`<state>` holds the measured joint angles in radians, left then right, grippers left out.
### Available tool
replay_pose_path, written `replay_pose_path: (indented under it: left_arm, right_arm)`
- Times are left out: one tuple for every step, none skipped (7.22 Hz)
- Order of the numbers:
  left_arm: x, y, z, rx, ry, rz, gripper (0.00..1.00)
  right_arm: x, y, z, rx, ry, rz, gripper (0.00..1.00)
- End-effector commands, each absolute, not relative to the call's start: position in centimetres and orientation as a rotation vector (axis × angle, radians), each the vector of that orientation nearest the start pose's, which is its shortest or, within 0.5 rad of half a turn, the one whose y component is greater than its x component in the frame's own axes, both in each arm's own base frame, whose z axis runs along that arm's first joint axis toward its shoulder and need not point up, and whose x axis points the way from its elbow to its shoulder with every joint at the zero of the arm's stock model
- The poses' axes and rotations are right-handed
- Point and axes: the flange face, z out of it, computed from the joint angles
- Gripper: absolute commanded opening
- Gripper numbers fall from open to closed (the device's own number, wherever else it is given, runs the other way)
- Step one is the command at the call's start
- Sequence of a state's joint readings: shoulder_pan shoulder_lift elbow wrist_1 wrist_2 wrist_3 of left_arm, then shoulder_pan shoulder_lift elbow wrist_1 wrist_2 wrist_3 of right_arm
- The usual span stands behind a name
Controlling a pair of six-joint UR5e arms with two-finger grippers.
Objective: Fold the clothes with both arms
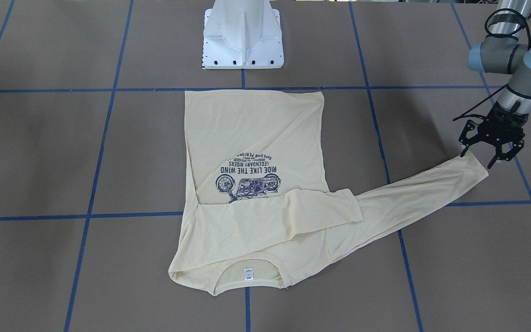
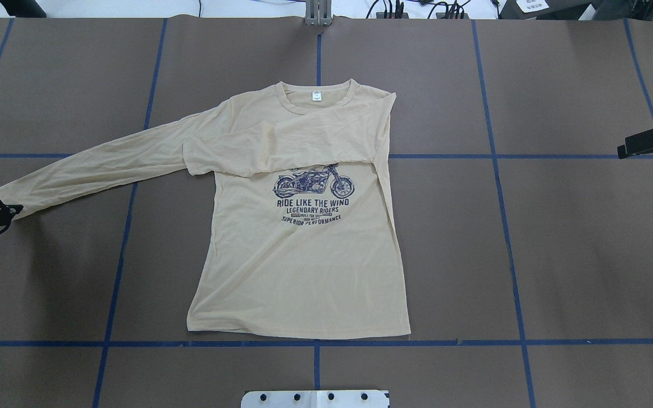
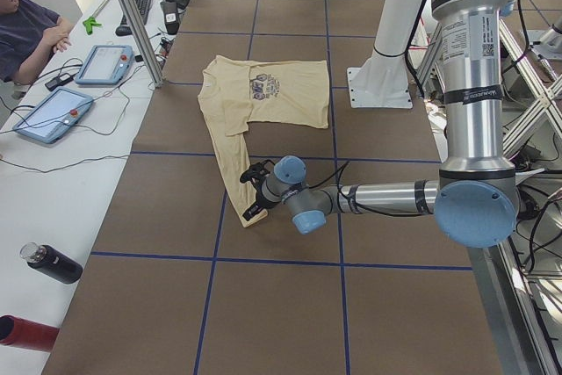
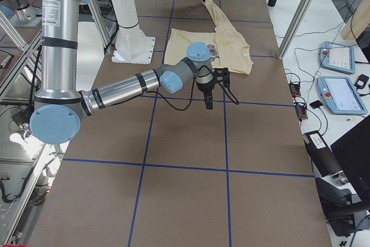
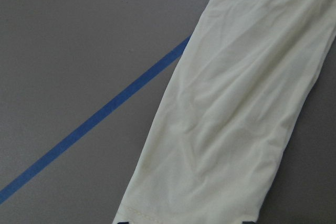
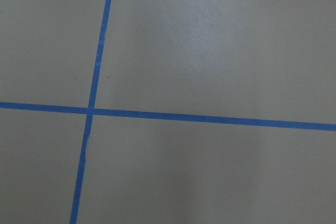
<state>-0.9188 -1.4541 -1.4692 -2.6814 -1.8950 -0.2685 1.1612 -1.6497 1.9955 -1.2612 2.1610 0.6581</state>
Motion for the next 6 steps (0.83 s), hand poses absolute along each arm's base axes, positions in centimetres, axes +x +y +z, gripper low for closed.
replay_pose_path:
  left_arm:
    - [20.8,-43.6,65.3,0.665,0.670,0.511,0.75]
    - [20.7,-43.3,65.1,0.683,0.679,0.515,0.75]
    - [20.1,-42.5,65.4,0.699,0.693,0.518,0.75]
    - [20.0,-42.1,65.8,0.693,0.691,0.522,0.75]
    - [20.0,-42.0,65.9,0.691,0.691,0.523,0.75]
    - [20.1,-42.0,66.0,0.689,0.692,0.526,0.74]
  right_arm:
    - [-11.4,-45.8,45.9,0.259,-0.810,0.041,1.00]
    - [-11.4,-45.8,45.8,0.259,-0.810,0.041,1.00]
    - [-11.4,-45.8,45.8,0.259,-0.811,0.043,1.00]
    - [-11.4,-45.8,45.8,0.258,-0.810,0.044,1.00]
    - [-11.4,-45.9,45.7,0.259,-0.811,0.043,1.00]
    - [-11.5,-45.9,45.7,0.258,-0.812,0.044,1.00]
